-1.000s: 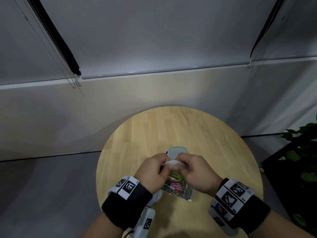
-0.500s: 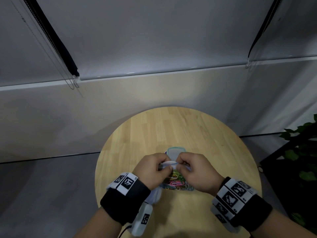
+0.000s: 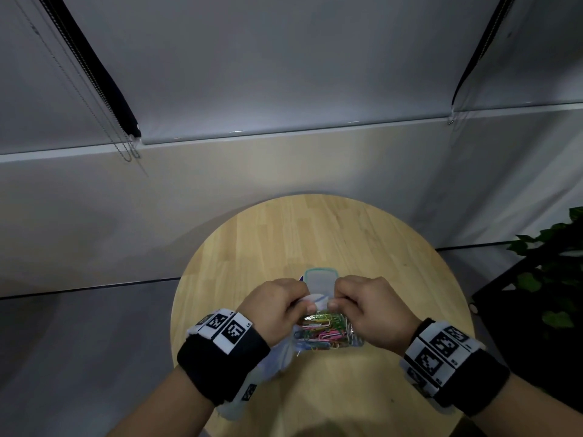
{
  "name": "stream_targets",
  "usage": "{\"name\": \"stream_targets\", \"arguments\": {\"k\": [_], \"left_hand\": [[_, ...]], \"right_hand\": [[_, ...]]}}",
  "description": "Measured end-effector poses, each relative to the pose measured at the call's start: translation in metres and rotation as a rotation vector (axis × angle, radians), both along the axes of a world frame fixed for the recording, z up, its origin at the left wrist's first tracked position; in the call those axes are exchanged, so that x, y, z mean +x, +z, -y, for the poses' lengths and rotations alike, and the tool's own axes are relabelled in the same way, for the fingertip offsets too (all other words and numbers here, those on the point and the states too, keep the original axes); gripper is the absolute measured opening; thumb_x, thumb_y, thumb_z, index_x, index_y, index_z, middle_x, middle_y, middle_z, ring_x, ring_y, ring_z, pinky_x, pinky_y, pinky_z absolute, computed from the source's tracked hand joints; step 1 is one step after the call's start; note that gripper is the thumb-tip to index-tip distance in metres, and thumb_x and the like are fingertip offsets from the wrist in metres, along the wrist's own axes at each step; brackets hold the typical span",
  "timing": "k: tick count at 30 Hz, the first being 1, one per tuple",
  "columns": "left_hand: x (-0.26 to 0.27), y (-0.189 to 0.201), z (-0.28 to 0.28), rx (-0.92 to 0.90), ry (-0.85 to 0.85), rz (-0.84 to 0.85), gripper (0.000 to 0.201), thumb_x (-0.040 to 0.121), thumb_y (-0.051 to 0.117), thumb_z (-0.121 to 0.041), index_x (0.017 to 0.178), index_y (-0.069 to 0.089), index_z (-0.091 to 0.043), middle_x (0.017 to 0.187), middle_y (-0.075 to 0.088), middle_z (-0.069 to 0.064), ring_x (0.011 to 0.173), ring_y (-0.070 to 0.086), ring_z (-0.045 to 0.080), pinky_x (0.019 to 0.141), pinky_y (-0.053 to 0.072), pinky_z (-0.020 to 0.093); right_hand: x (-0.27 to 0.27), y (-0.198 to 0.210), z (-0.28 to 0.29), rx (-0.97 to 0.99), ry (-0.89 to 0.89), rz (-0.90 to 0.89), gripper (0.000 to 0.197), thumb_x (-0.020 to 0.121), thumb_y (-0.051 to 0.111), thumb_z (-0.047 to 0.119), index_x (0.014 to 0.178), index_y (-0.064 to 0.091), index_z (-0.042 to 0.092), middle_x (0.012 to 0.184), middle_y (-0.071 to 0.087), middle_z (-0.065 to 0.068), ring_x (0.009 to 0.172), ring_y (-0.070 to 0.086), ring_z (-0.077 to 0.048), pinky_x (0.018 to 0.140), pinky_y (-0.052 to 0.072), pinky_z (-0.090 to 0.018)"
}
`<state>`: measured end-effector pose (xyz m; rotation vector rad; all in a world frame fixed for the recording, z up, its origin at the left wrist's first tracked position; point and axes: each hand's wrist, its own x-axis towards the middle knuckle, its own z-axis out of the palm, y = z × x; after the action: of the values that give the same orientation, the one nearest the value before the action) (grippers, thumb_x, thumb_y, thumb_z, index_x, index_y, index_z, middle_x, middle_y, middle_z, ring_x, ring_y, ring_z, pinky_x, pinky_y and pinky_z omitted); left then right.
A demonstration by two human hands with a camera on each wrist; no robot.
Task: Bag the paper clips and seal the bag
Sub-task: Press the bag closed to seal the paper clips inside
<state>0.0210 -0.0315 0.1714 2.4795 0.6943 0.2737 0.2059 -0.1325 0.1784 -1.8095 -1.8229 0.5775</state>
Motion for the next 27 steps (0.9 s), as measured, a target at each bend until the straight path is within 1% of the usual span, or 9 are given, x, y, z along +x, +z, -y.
{"name": "stream_targets", "arguments": {"k": [4,7,11,15,18,20,23,25,27], "left_hand": [[-0.003,-0.005,0.001,0.064,-0.072,-0.074,0.048,0.082,0.029,-0.057,0.07,0.047,-0.014,0.067,0.044,-0.004,0.063,0.038,0.013,0.059,0.032,0.031],[-0.003,-0.004,0.0,-0.012,-0.075,-0.048,0.044,0.084,0.037,-0.057,0.062,0.044,-0.02,0.057,0.04,-0.006,0.053,0.036,0.008,0.053,0.027,0.025],[-0.003,-0.008,-0.003,-0.38,0.064,0.105,0.041,0.085,0.063,-0.035,0.053,0.042,-0.02,0.05,0.034,-0.008,0.047,0.031,0.003,0.048,0.027,0.018],[-0.004,-0.018,-0.001,-0.648,0.112,0.113,0.021,0.088,0.06,-0.01,0.072,0.051,0.0,0.062,0.045,0.003,0.058,0.043,0.009,0.06,0.043,0.023],[0.001,-0.025,0.003,-0.419,0.132,0.014,0.025,0.088,0.058,-0.014,0.066,0.049,-0.018,0.061,0.048,-0.001,0.057,0.04,0.008,0.058,0.036,0.024],[0.004,-0.029,0.006,-0.291,0.148,-0.004,0.027,0.088,0.058,-0.016,0.066,0.048,-0.027,0.058,0.048,-0.007,0.054,0.04,0.004,0.056,0.033,0.018],[0.009,-0.041,0.009,-0.266,0.163,-0.029,0.018,0.089,0.057,-0.018,0.071,0.054,-0.02,0.056,0.047,-0.011,0.054,0.041,-0.001,0.052,0.031,0.013],[0.012,-0.051,0.011,-0.288,0.176,-0.049,0.015,0.087,0.059,-0.021,0.073,0.057,-0.018,0.055,0.048,-0.011,0.053,0.042,-0.001,0.053,0.031,0.019],[0.017,-0.059,0.012,-0.34,0.199,-0.037,0.017,0.084,0.065,-0.022,0.069,0.058,-0.018,0.054,0.05,-0.012,0.051,0.045,-0.003,0.053,0.032,0.015]], "right_hand": [[0.005,-0.005,0.005,-0.068,-0.077,-0.116,0.041,0.08,0.068,0.034,0.055,0.037,0.024,0.052,0.038,0.006,0.054,0.038,-0.008,0.054,0.032,-0.029],[0.008,-0.01,0.008,-0.189,-0.084,-0.318,0.036,0.084,0.067,0.021,0.056,0.045,0.023,0.054,0.039,0.006,0.054,0.036,-0.006,0.055,0.032,-0.025],[0.014,-0.01,0.012,-0.269,-0.047,-0.477,0.031,0.089,0.057,0.007,0.063,0.053,0.022,0.051,0.045,0.012,0.049,0.04,0.005,0.053,0.034,-0.012],[0.024,-0.016,0.018,-0.283,-0.064,-0.431,0.031,0.091,0.053,0.008,0.065,0.051,0.025,0.056,0.045,0.011,0.051,0.037,0.002,0.056,0.034,-0.016],[0.026,-0.024,0.02,-0.249,-0.078,-0.31,0.033,0.091,0.053,0.011,0.064,0.048,0.03,0.057,0.045,0.01,0.052,0.038,-0.001,0.056,0.033,-0.019],[0.027,-0.031,0.02,-0.188,-0.087,-0.177,0.036,0.09,0.053,0.015,0.061,0.042,0.033,0.056,0.044,0.01,0.052,0.039,-0.002,0.056,0.033,-0.023],[0.028,-0.043,0.021,-0.197,-0.033,-0.053,0.031,0.087,0.053,0.025,0.063,0.037,0.036,0.059,0.045,0.012,0.056,0.041,-0.002,0.057,0.033,-0.027],[0.024,-0.052,0.022,-0.248,-0.025,-0.085,0.02,0.083,0.056,0.027,0.068,0.045,0.033,0.06,0.049,0.014,0.056,0.043,-0.003,0.057,0.033,-0.024],[0.021,-0.063,0.02,-0.263,-0.064,-0.119,0.016,0.081,0.06,0.02,0.07,0.052,0.028,0.058,0.051,0.011,0.056,0.044,-0.005,0.058,0.037,-0.025]]}}
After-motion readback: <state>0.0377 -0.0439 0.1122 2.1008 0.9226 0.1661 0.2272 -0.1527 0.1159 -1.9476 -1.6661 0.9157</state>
